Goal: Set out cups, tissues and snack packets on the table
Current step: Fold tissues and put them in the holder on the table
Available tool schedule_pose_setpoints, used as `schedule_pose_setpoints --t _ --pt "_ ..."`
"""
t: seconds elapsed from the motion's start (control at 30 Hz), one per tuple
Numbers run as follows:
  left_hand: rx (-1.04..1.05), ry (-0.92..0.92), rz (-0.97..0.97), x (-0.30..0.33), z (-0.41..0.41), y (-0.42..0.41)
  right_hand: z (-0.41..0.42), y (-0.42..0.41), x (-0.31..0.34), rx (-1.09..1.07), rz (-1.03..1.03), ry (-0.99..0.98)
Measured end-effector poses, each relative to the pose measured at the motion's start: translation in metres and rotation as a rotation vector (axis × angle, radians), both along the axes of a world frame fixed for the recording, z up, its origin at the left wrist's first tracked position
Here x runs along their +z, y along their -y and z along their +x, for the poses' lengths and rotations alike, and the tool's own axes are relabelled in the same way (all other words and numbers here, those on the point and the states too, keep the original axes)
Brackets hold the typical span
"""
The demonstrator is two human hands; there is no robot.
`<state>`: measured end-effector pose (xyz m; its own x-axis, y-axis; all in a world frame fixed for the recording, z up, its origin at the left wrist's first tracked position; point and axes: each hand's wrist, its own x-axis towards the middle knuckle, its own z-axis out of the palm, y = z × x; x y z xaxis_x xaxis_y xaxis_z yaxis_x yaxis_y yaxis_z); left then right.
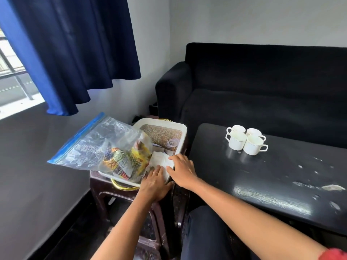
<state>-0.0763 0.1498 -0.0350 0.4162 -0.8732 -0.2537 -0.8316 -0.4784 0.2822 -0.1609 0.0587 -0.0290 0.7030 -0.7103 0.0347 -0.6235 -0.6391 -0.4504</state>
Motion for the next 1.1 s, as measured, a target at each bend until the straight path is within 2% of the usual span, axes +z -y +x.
schedule_pose_setpoints --t 0.17,0.4,0.6,0.9,1.1 --pt "-0.013 -0.032 0.022 0.003 0.002 0.001 0.019 0.014 0.003 0.034 -0.055 -0.093" --pt "-0.011 -0.034 0.063 0.003 0.001 0.000 0.040 0.024 0.009 0.065 -0.044 -0.347" --pt "-0.001 -0.043 0.066 0.003 -0.001 0.000 0.052 0.026 0.016 0.025 0.026 -0.404" --pt "0.003 -0.064 0.044 0.010 -0.005 -0.003 0.046 0.018 0.011 -0.013 0.081 -0.275" --pt "0.023 -0.085 -0.176 0.018 -0.007 0.001 0.038 0.015 0.020 -0.195 0.252 0.034"
